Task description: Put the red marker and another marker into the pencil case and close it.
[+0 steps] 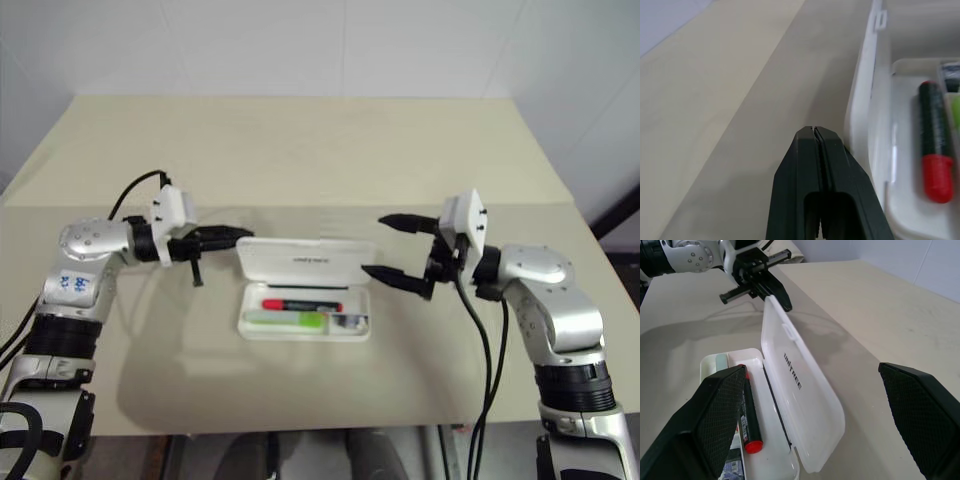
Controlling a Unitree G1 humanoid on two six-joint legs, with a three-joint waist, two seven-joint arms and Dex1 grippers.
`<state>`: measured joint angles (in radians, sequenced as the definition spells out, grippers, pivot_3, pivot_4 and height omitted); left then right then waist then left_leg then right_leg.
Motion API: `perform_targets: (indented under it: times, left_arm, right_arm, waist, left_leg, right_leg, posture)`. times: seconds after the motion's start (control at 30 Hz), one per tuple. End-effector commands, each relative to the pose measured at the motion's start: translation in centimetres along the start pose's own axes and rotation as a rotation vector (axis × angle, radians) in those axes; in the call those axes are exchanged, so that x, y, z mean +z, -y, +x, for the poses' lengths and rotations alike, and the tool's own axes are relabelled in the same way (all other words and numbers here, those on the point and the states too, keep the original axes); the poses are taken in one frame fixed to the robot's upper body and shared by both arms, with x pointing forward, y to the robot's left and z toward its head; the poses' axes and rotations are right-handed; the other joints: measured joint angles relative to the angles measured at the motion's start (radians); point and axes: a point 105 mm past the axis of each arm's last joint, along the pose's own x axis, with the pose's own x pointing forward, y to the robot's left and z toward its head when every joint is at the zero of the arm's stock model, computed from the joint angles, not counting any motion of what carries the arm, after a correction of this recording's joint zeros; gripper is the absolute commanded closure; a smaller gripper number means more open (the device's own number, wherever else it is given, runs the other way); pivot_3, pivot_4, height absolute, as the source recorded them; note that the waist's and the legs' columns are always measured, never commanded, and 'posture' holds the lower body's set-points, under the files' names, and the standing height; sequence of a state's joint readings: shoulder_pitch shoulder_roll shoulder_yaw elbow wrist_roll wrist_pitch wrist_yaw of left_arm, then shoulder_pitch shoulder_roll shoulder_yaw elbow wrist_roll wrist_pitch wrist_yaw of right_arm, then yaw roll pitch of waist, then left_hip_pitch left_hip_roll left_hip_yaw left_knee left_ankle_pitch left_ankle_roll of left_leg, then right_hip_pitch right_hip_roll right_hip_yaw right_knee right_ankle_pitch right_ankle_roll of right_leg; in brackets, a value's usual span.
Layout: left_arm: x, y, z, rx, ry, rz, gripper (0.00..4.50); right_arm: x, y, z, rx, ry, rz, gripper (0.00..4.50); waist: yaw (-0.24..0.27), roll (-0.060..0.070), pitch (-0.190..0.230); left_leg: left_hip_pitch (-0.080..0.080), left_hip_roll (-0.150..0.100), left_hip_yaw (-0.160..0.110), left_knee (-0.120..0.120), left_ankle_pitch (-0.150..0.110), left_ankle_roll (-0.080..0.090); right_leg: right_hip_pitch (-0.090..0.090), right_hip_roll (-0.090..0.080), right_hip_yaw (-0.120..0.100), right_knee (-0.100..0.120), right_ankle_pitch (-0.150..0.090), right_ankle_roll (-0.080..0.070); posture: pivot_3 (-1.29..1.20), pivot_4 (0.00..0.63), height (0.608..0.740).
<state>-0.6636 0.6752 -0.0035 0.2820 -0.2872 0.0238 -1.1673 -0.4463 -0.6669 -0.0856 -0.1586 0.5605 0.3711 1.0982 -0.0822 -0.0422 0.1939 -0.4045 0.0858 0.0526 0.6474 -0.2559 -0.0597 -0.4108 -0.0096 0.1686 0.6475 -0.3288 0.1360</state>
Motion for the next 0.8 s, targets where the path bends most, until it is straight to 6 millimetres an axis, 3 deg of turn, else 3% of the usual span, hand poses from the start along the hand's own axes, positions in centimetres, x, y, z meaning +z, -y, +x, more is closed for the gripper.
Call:
perform_targets:
  times: [0.03,0.27,0.47,0.8]
  left_arm:
    - [2.2,0.2,-0.1,-0.033,0.071,0.061,4.47]
    - [1.2,3.6,1.4,-0.196,0.025,-0.008,4.47]
    - [-1.1,7.1,2.7,-0.295,-0.05,-0.151,4.47]
    - [-4.0,9.0,4.3,-0.303,-0.183,-0.228,4.47]
  right_arm:
    - [1.1,-0.4,0.1,0.014,0.032,-0.035,0.0]
    - [1.1,-0.3,0.2,0.011,0.033,-0.032,0.0]
    - [1.0,-0.4,0.4,0.003,0.034,-0.029,0.0]
    - [0.8,-1.1,0.7,-0.023,0.036,-0.019,0.0]
  waist:
    - [0.0,0.0,0.0]
    - [-0.001,0.0,0.0]
    - [-0.001,0.0,0.0]
    - [0.0,0.0,0.0]
  left_leg:
    - [0.0,0.0,0.0,0.0,0.0,0.0]
    - [0.0,0.0,0.0,0.0,0.0,0.0]
    - [0.0,0.0,0.0,0.0,0.0,0.0]
    - [0.001,0.0,-0.001,0.0,0.0,0.0]
  right_leg:
    - [0.0,0.0,0.0,0.0,0.0,0.0]
    - [0.0,0.0,0.0,0.0,0.0,0.0]
    - [0.0,0.0,0.0,0.0,0.0,0.0]
    - [0.001,0.0,0.0,0.0,0.0,0.0]
  posture:
    - [0.0,0.15,0.74]
    - [0.0,0.15,0.74]
    - [0.0,0.15,0.74]
    - [0.0,0.15,0.74]
